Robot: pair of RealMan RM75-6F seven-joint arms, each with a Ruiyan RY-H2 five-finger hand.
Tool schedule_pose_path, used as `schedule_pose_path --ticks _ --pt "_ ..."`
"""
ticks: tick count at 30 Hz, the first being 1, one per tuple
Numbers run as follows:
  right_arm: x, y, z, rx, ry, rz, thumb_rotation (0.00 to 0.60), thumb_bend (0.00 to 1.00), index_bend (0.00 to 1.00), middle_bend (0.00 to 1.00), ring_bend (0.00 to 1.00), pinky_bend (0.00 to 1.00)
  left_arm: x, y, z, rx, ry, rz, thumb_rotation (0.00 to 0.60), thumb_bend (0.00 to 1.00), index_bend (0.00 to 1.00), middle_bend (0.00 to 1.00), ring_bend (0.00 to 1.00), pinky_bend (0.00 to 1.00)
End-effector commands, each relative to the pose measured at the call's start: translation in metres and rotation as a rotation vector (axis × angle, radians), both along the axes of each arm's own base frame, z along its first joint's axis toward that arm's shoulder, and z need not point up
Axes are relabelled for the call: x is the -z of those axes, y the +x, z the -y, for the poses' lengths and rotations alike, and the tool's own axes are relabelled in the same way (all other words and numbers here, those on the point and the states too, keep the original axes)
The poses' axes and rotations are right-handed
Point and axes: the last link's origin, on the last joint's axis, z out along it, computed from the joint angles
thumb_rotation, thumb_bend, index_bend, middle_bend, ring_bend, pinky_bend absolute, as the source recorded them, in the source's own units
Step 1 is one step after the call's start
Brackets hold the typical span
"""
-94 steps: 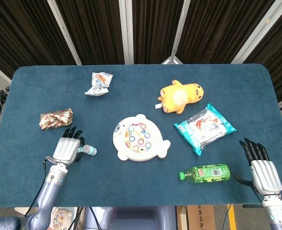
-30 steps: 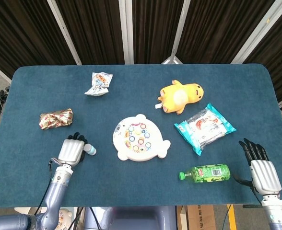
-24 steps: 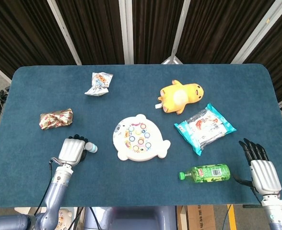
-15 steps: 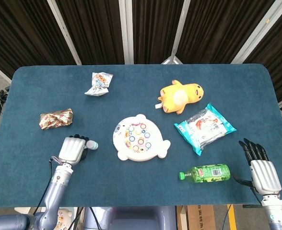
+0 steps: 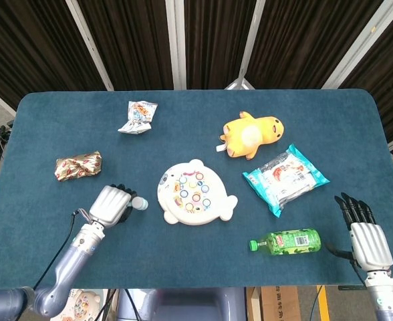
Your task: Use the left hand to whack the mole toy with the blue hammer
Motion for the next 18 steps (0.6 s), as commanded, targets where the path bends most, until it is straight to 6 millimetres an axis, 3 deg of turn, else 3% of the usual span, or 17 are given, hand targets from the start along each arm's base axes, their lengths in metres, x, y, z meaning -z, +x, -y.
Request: schedule_pose_path --ticks 1,8,18 --pt "0.0 0.0 0.0 -0.001 0.001 -0.001 0.6 0.19 0.0 0.0 0.0 0.0 -0.018 0.016 -0.008 0.049 0.007 0.01 0.6 0.71 0.67 0.5 0.38 0.54" --pt "0.002 0.002 -0.001 -0.007 0.012 -0.003 0.6 0.19 0.0 0.0 0.0 0.0 -0.032 0.033 -0.022 0.06 0.021 0.01 0.6 0.71 0.66 0.5 0.38 0.54" --pt "0.004 0.003 0.0 -0.007 0.019 0.006 0.6 0.19 0.0 0.0 0.0 0.0 -0.029 0.064 -0.048 0.051 0.01 -0.033 0.6 0.7 0.66 0.5 0.38 0.54"
